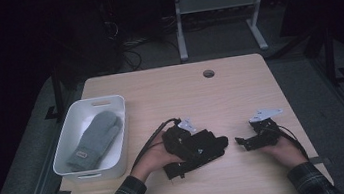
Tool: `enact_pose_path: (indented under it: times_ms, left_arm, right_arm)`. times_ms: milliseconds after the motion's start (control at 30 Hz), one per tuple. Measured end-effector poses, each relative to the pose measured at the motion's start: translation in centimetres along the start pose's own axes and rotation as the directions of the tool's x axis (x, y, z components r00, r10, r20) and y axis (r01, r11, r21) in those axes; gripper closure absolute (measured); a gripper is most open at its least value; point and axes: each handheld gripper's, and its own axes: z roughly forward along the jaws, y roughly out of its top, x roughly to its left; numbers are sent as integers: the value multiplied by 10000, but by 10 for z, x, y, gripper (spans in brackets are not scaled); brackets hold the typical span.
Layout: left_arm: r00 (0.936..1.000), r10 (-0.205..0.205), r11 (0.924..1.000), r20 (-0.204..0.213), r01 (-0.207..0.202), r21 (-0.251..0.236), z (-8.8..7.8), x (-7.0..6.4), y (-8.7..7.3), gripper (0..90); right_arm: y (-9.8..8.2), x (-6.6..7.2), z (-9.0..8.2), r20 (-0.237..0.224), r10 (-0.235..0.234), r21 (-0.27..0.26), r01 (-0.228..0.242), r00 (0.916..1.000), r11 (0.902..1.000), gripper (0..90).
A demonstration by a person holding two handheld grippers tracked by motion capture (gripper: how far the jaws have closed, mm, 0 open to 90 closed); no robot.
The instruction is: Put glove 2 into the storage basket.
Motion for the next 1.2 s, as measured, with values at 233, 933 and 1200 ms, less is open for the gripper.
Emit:
enact_pose_path:
  times_ms: [233, 933, 1200]
  left_arm:
    - [9999, 134, 9999, -79, -135, -54, 4, -1, -4, 123]
    - [9965, 180, 9997, 812, -167, -168, -4, -6, -4, 664]
    - [9950, -330, 9994, 944, 341, -97, -9, -6, 1, 679]
  right_arm:
    - [0, 0, 0, -2, -15, -6, 15, 10000, 10000, 96]
    - [0, 0, 0, -2, -13, 2, 13, 10000, 10000, 96]
    - [0, 0, 0, -15, 5, 3, -5, 10000, 10000, 96]
